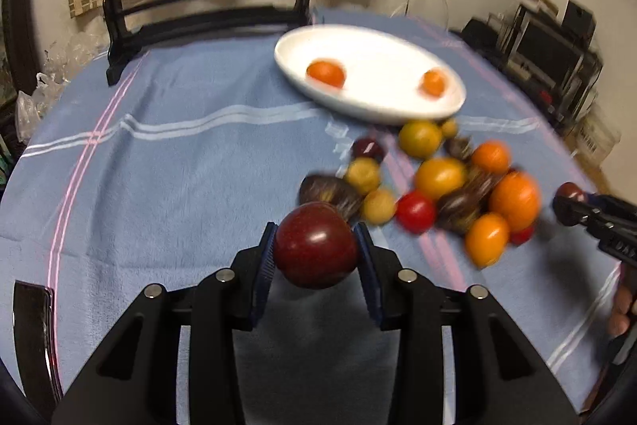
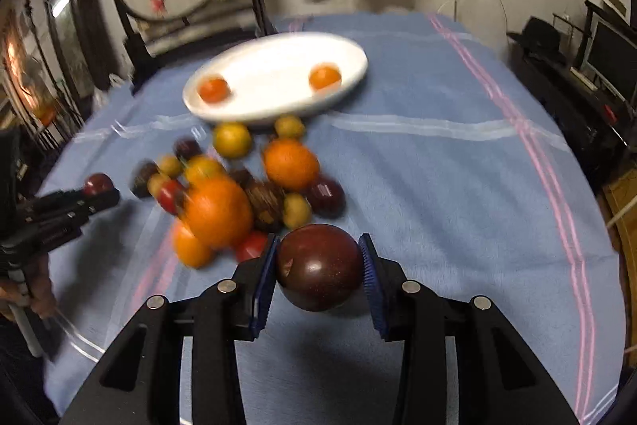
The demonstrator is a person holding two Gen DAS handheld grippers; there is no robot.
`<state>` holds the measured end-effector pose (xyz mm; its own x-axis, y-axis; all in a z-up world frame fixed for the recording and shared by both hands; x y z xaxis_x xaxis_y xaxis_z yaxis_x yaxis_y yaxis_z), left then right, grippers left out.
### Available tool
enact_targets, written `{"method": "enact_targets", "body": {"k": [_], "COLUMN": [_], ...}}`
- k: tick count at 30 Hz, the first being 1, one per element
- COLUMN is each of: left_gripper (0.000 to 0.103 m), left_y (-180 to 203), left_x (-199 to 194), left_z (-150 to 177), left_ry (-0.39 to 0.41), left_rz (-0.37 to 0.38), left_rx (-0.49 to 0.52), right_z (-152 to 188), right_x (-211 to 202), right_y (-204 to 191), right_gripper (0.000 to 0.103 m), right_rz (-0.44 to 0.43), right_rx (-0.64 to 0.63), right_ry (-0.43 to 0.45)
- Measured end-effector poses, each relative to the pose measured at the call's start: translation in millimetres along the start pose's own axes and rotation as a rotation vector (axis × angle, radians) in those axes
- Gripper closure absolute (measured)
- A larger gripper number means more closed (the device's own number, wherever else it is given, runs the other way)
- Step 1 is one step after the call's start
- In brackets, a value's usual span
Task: Organize fruits
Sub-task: 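Grasp a dark red plum with the left tool while the right tool grasps another plum, then lower both plums onto the white plate and open both tools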
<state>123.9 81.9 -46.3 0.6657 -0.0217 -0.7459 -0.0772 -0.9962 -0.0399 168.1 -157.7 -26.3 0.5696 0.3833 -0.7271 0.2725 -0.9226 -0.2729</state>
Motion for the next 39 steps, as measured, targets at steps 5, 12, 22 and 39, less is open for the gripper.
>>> {"method": "enact_targets", "body": {"k": [5, 12, 22, 39], "left_gripper": [0.065, 0.065, 0.065, 0.034], "left_y": [12, 5, 18, 6], "left_x": [-7, 31, 103, 82], "left_z": [-51, -108, -124, -106], "left_ry": [0.025, 0.012, -0.081, -0.035], "left_rz": [0.002, -0.043, -0.010, -0.041], "left_rx": [0.042, 0.015, 0.022, -0.040], "right_z": [-46, -100, -99, -91], "right_x": [-5, 44, 112, 102], "right_y": [-54, -72, -35, -41], "right_gripper": [0.062, 0.062, 0.062, 0.038], "right_rz": [-0.103, -0.128, -0.189, -0.198], "right_rx": [-0.035, 0.044, 0.248, 0.233], "right_ry": [0.072, 0.075, -0.071, -0.050]}}
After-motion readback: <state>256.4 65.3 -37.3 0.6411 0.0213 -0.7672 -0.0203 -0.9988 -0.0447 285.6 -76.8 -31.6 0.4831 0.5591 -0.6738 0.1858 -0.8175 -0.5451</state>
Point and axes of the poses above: each gripper's, at about its wrist camera, not at the fingertips, and x roughly the way its jaws point, y to its right, z to its underside, the point moved 9 cm from there along x, roughly the way its jaws point, and after that the axes turned 13 degrees about x, right-handed, at the moved point
